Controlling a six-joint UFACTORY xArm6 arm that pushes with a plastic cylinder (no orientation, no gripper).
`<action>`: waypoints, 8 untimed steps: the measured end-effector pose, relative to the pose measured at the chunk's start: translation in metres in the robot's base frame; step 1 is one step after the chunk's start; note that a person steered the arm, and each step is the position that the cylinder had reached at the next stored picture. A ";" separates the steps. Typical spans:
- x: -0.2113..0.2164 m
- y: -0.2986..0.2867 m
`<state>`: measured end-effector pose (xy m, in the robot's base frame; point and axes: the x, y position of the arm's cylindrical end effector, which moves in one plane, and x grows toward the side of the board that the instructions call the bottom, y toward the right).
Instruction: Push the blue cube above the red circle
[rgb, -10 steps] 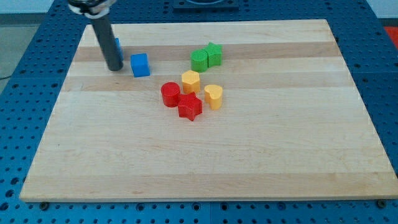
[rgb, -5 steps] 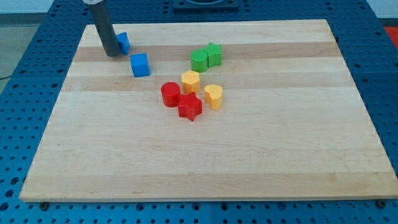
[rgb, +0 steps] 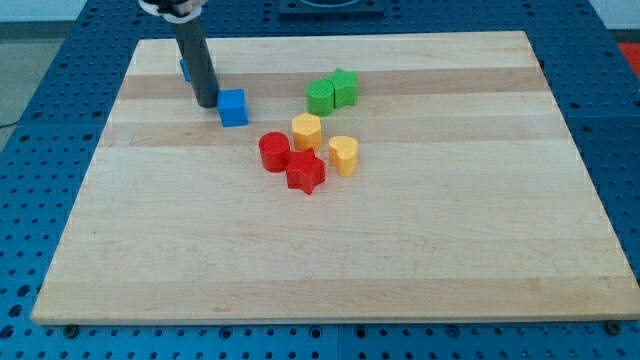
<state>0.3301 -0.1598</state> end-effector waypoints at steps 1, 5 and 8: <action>0.001 0.012; 0.025 0.032; 0.045 0.034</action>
